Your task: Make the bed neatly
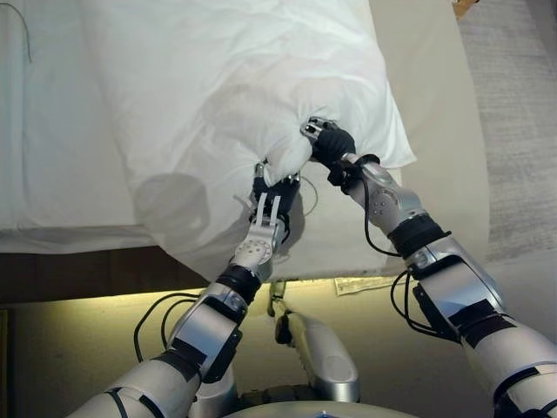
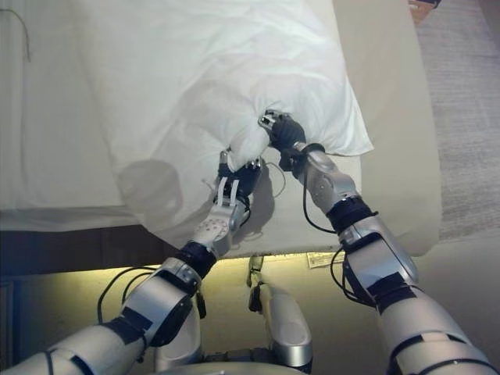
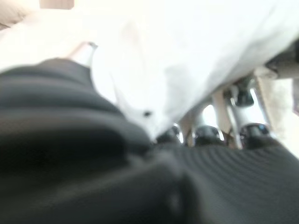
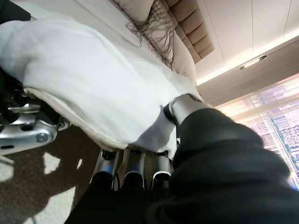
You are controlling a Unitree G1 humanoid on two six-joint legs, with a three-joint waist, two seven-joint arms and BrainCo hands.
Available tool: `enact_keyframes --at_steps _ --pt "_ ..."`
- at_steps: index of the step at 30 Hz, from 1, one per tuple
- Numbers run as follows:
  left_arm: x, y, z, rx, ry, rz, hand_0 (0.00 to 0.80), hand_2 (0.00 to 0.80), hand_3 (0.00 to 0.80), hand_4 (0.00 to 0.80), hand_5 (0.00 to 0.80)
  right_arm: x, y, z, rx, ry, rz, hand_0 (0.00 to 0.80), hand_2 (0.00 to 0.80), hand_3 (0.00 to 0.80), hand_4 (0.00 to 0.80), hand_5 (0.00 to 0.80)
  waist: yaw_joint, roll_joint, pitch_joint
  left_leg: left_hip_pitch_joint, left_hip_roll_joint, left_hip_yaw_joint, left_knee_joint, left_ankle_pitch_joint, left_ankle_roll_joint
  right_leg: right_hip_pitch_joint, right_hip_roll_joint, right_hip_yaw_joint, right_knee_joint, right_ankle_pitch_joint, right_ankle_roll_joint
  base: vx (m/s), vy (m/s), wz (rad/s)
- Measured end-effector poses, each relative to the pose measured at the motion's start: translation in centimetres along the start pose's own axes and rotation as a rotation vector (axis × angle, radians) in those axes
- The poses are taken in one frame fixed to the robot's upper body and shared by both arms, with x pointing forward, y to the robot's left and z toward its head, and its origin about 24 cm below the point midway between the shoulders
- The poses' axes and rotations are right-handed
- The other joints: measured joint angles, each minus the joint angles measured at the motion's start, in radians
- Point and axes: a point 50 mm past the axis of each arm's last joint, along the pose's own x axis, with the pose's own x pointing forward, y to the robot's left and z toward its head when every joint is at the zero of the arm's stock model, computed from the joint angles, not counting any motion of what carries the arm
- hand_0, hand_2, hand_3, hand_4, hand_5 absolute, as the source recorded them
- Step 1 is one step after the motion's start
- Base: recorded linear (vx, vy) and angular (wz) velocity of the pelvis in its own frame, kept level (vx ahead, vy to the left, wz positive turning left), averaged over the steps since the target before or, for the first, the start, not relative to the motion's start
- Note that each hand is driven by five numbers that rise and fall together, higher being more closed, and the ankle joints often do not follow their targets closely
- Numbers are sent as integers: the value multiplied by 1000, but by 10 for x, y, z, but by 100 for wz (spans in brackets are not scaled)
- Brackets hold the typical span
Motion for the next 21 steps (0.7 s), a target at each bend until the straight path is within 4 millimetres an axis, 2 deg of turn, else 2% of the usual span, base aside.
enact_keyframes --at_steps 4,8,12,16,19,21 --pt "-2 3 21 6 -56 10 800 800 800 800 800 -3 -6 -7 -34 57 6 0 0 0 0 0 1 20 -5 35 -2 -6 -35 16 -3 27 0 -10 -6 -3 -3 42 23 6" --pt "-6 7 48 50 -80 29 800 800 800 800 800 -20 -37 -18 -53 114 -54 0 0 0 0 0 18 54 -24 72 -5 -19 -76 29 -1 61 1 -26 -22 -8 -4 79 39 11" --pt "-24 23 87 53 -164 78 800 800 800 800 800 -44 -67 -51 -5 198 -126 0 0 0 0 0 20 93 -68 125 -9 -23 -126 42 -4 103 1 -34 -40 -16 1 99 61 8" --pt "-55 46 123 84 -238 157 800 800 800 800 800 -74 -96 -91 26 321 -239 0 0 0 0 0 23 129 -126 179 -12 -28 -162 44 -7 159 3 -47 -77 -22 9 99 82 8" --pt "-80 63 143 107 -283 226 800 800 800 800 800 -95 -110 -117 65 391 -316 0 0 0 0 0 32 142 -182 214 -15 -32 -189 47 -5 200 4 -55 -107 -23 15 127 65 7" --pt "-95 76 149 119 -291 279 800 800 800 800 800 -107 -116 -134 104 423 -357 0 0 0 0 0 48 150 -224 240 -17 -34 -208 47 -5 228 6 -58 -130 -23 20 103 51 7"
